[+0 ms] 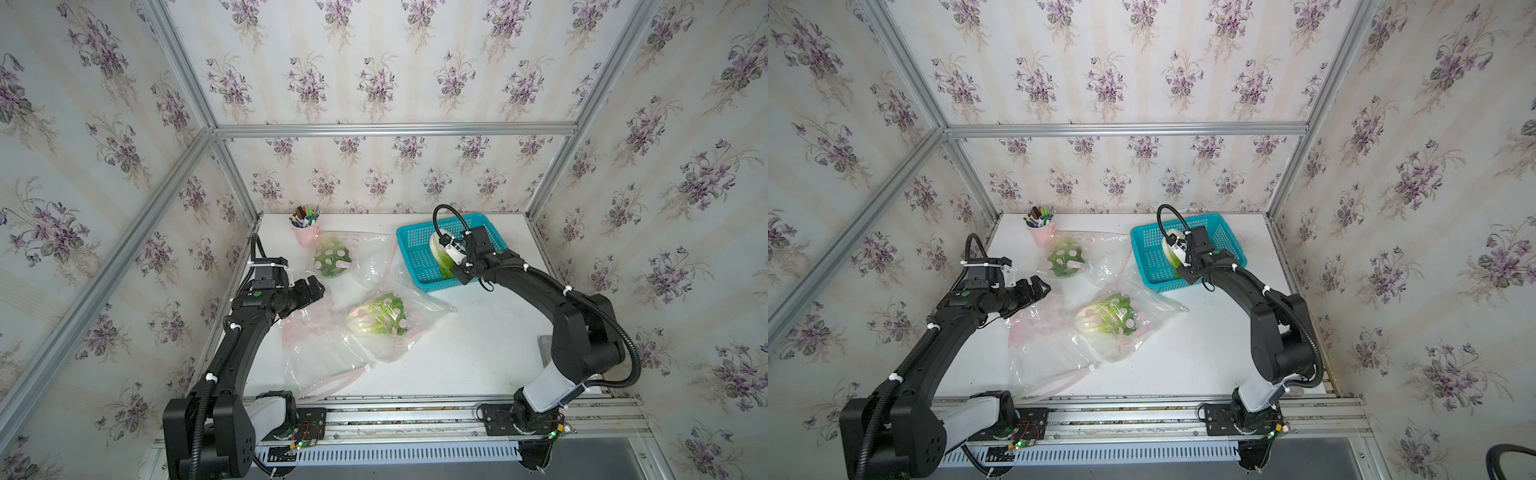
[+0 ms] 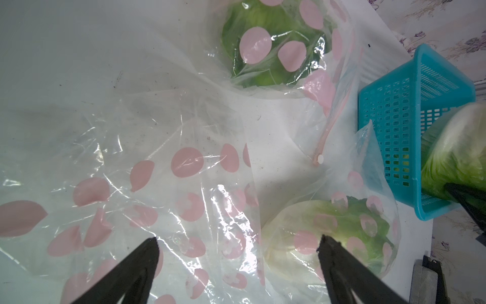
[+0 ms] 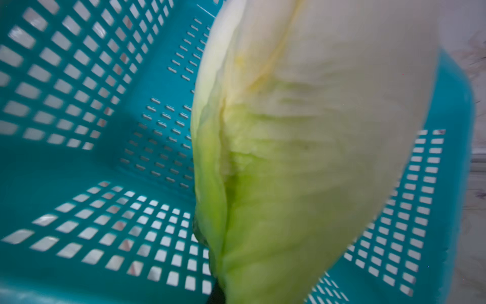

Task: Open the zip-top bag and take out the chinese cabbages
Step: Place the Chinese cabbage in the basket.

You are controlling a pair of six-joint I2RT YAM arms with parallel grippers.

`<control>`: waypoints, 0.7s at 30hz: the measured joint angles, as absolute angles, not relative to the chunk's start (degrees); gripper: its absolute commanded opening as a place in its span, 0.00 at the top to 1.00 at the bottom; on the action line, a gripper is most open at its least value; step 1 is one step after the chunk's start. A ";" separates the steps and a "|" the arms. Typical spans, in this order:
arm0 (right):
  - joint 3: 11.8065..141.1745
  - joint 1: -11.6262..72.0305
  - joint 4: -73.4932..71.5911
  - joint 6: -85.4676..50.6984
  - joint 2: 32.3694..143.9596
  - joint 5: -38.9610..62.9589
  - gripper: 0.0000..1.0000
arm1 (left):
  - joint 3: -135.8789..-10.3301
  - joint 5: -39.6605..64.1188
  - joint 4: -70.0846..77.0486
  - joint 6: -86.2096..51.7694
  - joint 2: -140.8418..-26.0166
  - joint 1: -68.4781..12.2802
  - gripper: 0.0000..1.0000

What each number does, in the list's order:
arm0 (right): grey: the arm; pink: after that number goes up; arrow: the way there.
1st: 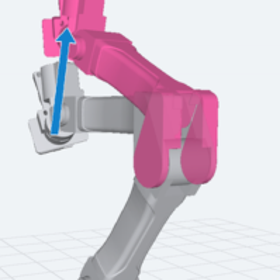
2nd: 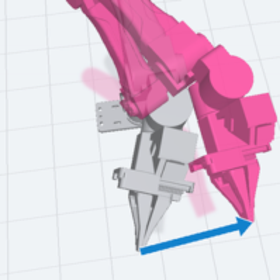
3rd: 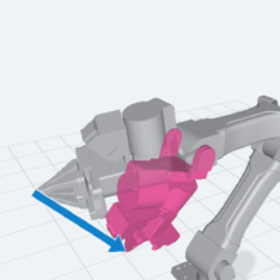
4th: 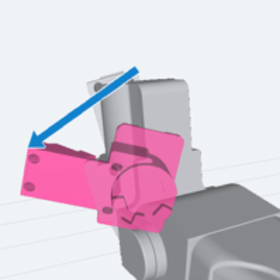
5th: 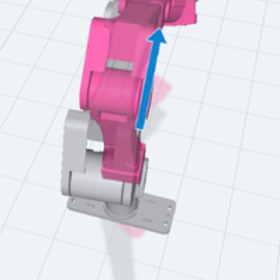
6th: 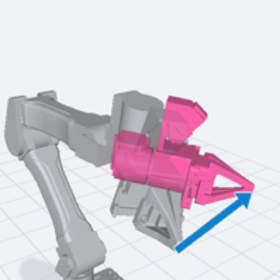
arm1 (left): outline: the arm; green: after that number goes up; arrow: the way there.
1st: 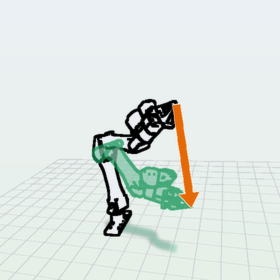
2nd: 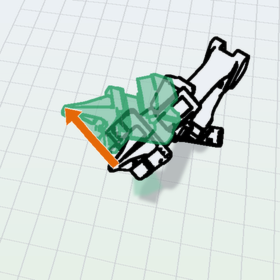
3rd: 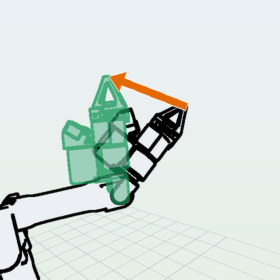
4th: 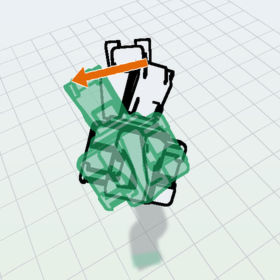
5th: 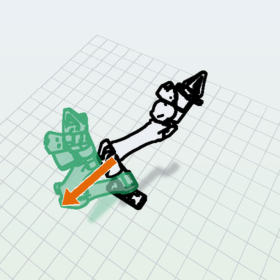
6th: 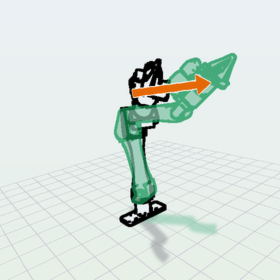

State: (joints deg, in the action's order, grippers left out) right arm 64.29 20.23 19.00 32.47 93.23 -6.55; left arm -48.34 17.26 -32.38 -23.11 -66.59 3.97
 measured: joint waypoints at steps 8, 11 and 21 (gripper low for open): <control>62.06 20.25 1.78 47.42 97.14 -9.56 0.95 | -48.16 17.56 -32.14 -23.14 -66.67 3.97 0.03; 64.03 20.25 0.01 50.59 99.96 -9.54 0.75 | -48.05 17.67 -32.12 -23.14 -66.67 3.97 0.03; 66.78 20.62 -1.69 53.87 104.31 -8.14 0.54 | -48.05 17.69 -32.10 -23.11 -67.48 3.97 0.03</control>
State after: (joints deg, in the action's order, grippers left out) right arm 66.78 20.62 -1.69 53.87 104.31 -8.14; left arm -48.05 17.69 -32.10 -23.11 -67.48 3.97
